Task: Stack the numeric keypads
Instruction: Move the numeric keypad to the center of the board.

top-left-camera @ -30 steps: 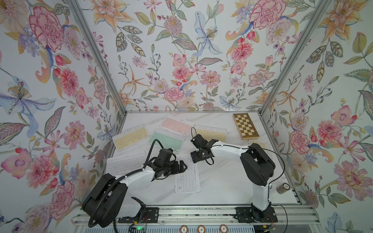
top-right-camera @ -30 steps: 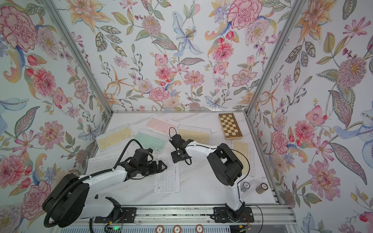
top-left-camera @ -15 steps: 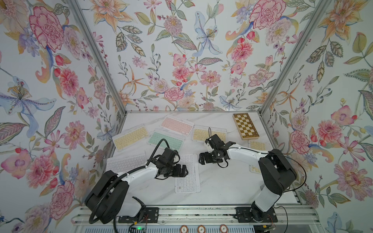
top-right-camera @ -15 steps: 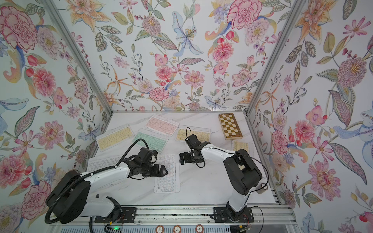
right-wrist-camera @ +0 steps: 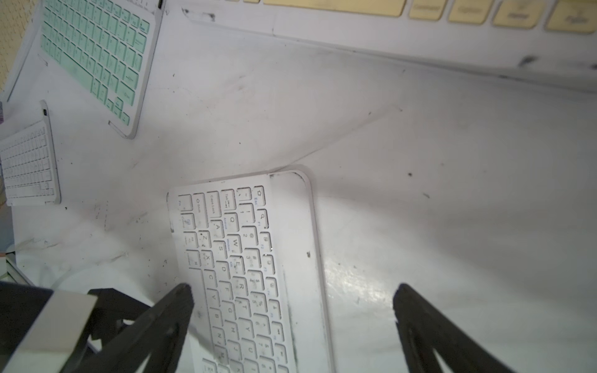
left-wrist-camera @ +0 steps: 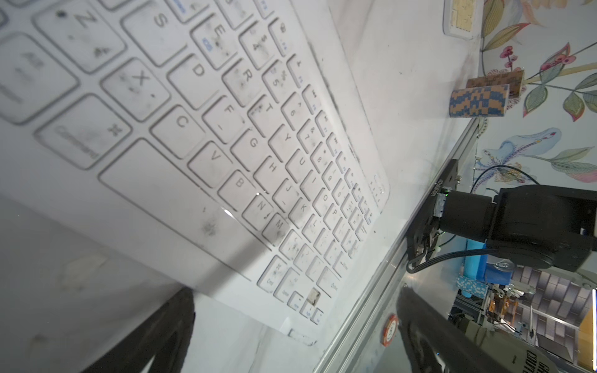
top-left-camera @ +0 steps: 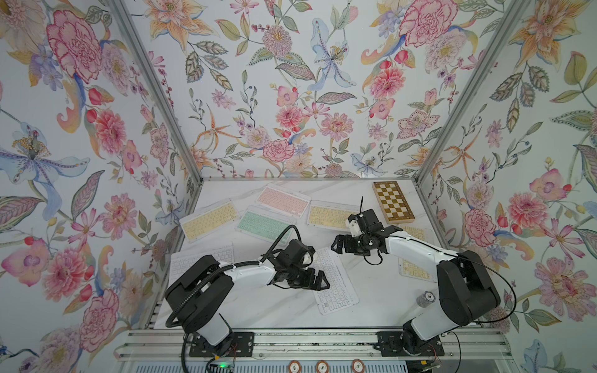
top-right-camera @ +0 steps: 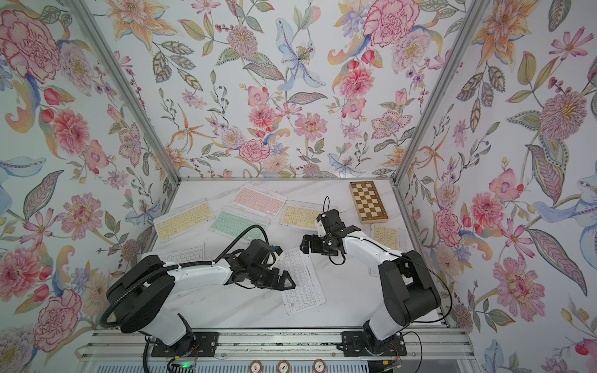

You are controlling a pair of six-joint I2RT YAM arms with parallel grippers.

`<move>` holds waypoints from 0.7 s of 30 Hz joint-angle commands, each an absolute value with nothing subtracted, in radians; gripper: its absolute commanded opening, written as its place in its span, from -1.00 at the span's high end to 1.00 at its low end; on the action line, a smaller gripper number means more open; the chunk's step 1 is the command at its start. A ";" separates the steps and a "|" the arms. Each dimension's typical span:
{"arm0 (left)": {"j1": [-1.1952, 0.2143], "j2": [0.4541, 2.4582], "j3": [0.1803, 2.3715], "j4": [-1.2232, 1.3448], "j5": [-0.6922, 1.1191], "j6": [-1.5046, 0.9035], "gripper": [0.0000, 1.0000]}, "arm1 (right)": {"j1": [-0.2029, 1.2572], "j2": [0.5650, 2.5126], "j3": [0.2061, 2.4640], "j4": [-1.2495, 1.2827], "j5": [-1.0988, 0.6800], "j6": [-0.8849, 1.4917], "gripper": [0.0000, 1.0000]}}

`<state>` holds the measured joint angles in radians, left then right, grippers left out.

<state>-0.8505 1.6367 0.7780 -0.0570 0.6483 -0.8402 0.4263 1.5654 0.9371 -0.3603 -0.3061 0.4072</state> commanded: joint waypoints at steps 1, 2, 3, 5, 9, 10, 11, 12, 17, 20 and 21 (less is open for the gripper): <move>-0.880 1.725 0.773 -0.227 0.578 -0.857 -0.99 | 0.404 1.536 0.909 -0.359 -0.340 0.401 -0.98; -0.877 1.719 0.784 -0.234 0.568 -0.853 -0.99 | 0.403 1.529 0.903 -0.360 -0.334 0.401 -0.98; -0.878 1.713 0.793 -0.243 0.553 -0.850 -0.99 | 0.403 1.524 0.898 -0.361 -0.325 0.401 -0.98; -0.875 1.701 0.828 -0.273 0.507 -0.832 -0.98 | 0.403 1.525 0.892 -0.368 -0.307 0.396 -0.98; -0.833 1.688 0.856 -0.262 0.491 -0.828 -0.99 | 0.435 1.543 0.885 -0.390 -0.263 0.392 -0.97; -0.815 1.684 0.856 -0.248 0.492 -0.828 -0.99 | 0.454 1.546 0.885 -0.402 -0.237 0.390 -0.91; -0.793 1.681 0.857 -0.240 0.492 -0.829 -0.99 | 0.474 1.552 0.886 -0.413 -0.215 0.388 -0.89; -0.774 1.677 0.859 -0.234 0.491 -0.827 -0.99 | 0.490 1.555 0.886 -0.421 -0.199 0.388 -0.87; -0.652 1.620 0.842 -0.185 0.492 -0.816 -0.99 | 0.569 1.604 0.898 -0.462 -0.105 0.390 -0.62; -0.606 1.586 0.834 -0.175 0.500 -0.805 -0.99 | 0.597 1.653 0.921 -0.486 -0.047 0.393 -0.47; -0.598 1.578 0.832 -0.177 0.502 -0.800 -0.99 | 0.601 1.665 0.927 -0.486 -0.033 0.393 -0.41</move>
<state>-0.6155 1.6226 0.8471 -0.1638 0.5179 -0.8265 0.5900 1.6272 0.9039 -0.4316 -0.1238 0.3927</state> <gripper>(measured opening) 0.993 0.724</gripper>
